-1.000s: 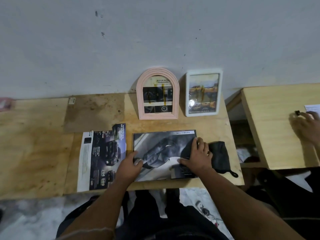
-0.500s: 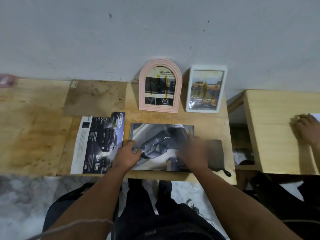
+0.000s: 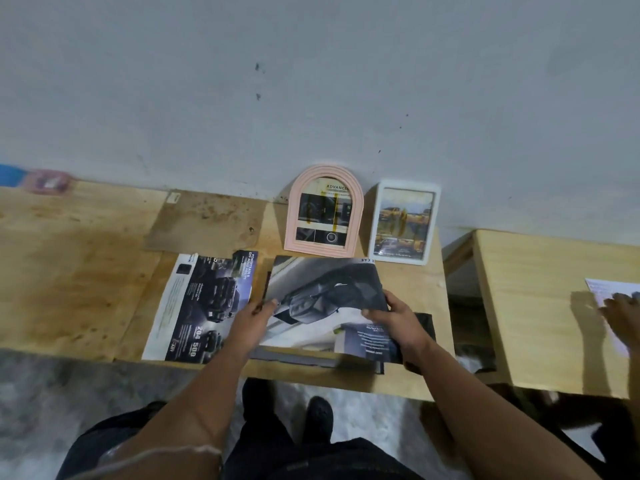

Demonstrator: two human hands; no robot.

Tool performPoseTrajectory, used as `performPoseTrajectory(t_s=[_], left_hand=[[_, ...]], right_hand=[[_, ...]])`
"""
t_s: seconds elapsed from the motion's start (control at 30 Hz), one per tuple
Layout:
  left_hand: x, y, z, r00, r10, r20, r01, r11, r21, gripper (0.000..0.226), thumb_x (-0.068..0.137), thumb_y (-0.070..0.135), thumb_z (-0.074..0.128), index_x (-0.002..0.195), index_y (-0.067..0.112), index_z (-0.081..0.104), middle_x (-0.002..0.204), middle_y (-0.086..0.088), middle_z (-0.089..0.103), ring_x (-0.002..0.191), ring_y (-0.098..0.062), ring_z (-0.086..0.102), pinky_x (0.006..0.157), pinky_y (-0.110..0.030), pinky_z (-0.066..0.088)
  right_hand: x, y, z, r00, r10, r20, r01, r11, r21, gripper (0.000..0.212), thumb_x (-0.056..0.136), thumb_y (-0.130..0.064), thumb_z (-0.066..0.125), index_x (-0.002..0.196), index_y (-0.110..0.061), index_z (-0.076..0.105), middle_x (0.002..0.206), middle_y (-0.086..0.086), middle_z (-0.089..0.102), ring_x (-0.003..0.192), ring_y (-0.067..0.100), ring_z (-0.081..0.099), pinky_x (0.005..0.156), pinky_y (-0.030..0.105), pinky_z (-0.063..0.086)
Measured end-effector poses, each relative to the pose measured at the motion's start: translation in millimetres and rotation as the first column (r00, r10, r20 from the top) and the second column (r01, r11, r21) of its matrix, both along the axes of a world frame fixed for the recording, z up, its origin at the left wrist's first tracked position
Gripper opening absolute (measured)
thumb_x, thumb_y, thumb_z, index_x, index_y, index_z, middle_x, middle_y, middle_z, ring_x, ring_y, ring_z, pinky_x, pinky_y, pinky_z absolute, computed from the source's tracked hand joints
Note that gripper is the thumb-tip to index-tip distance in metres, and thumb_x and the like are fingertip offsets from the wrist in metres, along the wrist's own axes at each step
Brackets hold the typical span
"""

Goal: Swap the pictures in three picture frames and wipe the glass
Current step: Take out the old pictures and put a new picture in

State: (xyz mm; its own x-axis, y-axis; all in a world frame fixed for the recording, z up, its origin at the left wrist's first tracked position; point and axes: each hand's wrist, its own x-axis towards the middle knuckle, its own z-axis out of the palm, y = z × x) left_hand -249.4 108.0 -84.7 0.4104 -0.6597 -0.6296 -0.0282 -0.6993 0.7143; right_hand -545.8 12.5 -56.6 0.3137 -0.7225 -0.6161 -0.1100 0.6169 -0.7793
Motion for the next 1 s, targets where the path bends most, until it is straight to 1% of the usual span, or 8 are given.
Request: performPoseTrajectory(t_s=[0.17, 0.4, 0.5, 0.6, 0.67, 0.73, 0.87, 1.0], left_hand=[[9.7, 8.1, 12.4, 0.938, 0.294, -0.184, -0.31, 0.948, -0.065, 0.012, 0.097, 0.011, 0.069, 0.108, 0.01, 0.071, 0.101, -0.007, 0.072, 0.092, -0.027, 0.069, 0.068, -0.024, 0.058], [79.5, 41.3, 4.7, 0.86, 0.48, -0.175, -0.499, 0.862, -0.091, 0.021, 0.095, 0.018, 0.07, 0.115, 0.015, 0.073, 0.111, -0.009, 0.076, 0.1, -0.029, 0.073, 0.09, -0.046, 0.06], [116.6, 59.5, -2.7, 0.85, 0.511, -0.129, -0.524, 0.845, -0.104, 0.026, 0.09, 0.025, 0.073, 0.115, 0.016, 0.074, 0.112, -0.006, 0.076, 0.102, -0.027, 0.073, 0.091, -0.046, 0.058], [146.8, 75.1, -0.1, 0.829, 0.559, -0.022, -0.558, 0.823, -0.105, 0.023, 0.088, 0.025, 0.077, 0.104, 0.009, 0.072, 0.098, -0.007, 0.075, 0.095, -0.03, 0.069, 0.082, -0.044, 0.055], [163.6, 85.1, 4.5, 0.809, 0.587, 0.033, -0.578, 0.805, -0.134, 0.02, 0.093, 0.015, 0.074, 0.108, 0.004, 0.067, 0.087, -0.004, 0.066, 0.084, -0.027, 0.062, 0.07, -0.035, 0.046], [181.0, 95.2, 4.9, 0.802, 0.587, 0.112, -0.562, 0.804, -0.194, 0.045, 0.094, 0.009, 0.072, 0.137, 0.011, 0.056, 0.084, -0.001, 0.063, 0.084, -0.029, 0.063, 0.069, -0.031, 0.046], [222.1, 115.4, -6.6, 0.829, 0.506, 0.24, -0.467, 0.861, -0.202, 0.078, 0.096, 0.015, 0.07, 0.161, 0.023, 0.028, 0.085, -0.007, 0.064, 0.072, -0.023, 0.061, 0.061, -0.034, 0.049], [256.0, 132.3, -22.8, 0.837, 0.439, 0.326, -0.426, 0.897, -0.115, 0.061, 0.097, 0.026, 0.07, 0.152, 0.027, 0.044, 0.09, -0.005, 0.067, 0.079, -0.024, 0.066, 0.066, -0.037, 0.051]], right_hand=[[26.6, -12.2, 9.9, 0.999, 0.032, 0.023, -0.032, 0.999, 0.015, 0.058, 0.083, -0.003, 0.081, 0.134, -0.017, 0.057, 0.116, 0.016, 0.075, 0.098, 0.041, 0.074, 0.08, 0.047, 0.063], [87.7, -17.2, -0.5, 0.992, 0.098, -0.074, -0.092, 0.992, 0.087, 0.054, 0.089, -0.012, 0.076, 0.137, -0.028, 0.055, 0.122, 0.016, 0.068, 0.109, 0.037, 0.068, 0.078, 0.044, 0.062], [132.4, -16.3, 9.6, 0.959, 0.197, -0.205, -0.203, 0.979, -0.006, 0.025, 0.094, -0.005, 0.069, 0.115, -0.017, 0.063, 0.109, 0.018, 0.072, 0.091, 0.027, 0.071, 0.066, 0.03, 0.06], [187.1, -20.4, 12.2, 0.904, 0.238, -0.356, -0.306, 0.94, -0.149, 0.018, 0.094, 0.003, 0.065, 0.109, -0.008, 0.063, 0.097, 0.012, 0.071, 0.078, 0.017, 0.068, 0.054, 0.017, 0.054], [223.9, -25.0, 7.6, 0.843, 0.287, -0.456, -0.426, 0.872, -0.239, 0.02, 0.095, -0.004, 0.067, 0.113, -0.01, 0.065, 0.106, 0.011, 0.073, 0.089, 0.022, 0.071, 0.073, 0.027, 0.061], [259.2, -30.1, 3.5, 0.763, 0.318, -0.563, -0.542, 0.789, -0.288, 0.019, 0.093, -0.012, 0.068, 0.112, -0.015, 0.066, 0.105, 0.008, 0.073, 0.095, 0.029, 0.071, 0.086, 0.044, 0.06], [330.8, -41.5, -9.4, 0.685, 0.345, -0.642, -0.656, 0.677, -0.335, 0.026, 0.09, -0.017, 0.066, 0.115, -0.012, 0.07, 0.103, 0.01, 0.075, 0.093, 0.032, 0.071, 0.079, 0.038, 0.056], [397.4, -46.6, -34.0, 0.665, 0.409, -0.625, -0.686, 0.665, -0.295, 0.021, 0.096, -0.012, 0.063, 0.117, -0.012, 0.067, 0.092, 0.015, 0.073, 0.079, 0.034, 0.068, 0.067, 0.042, 0.055]])
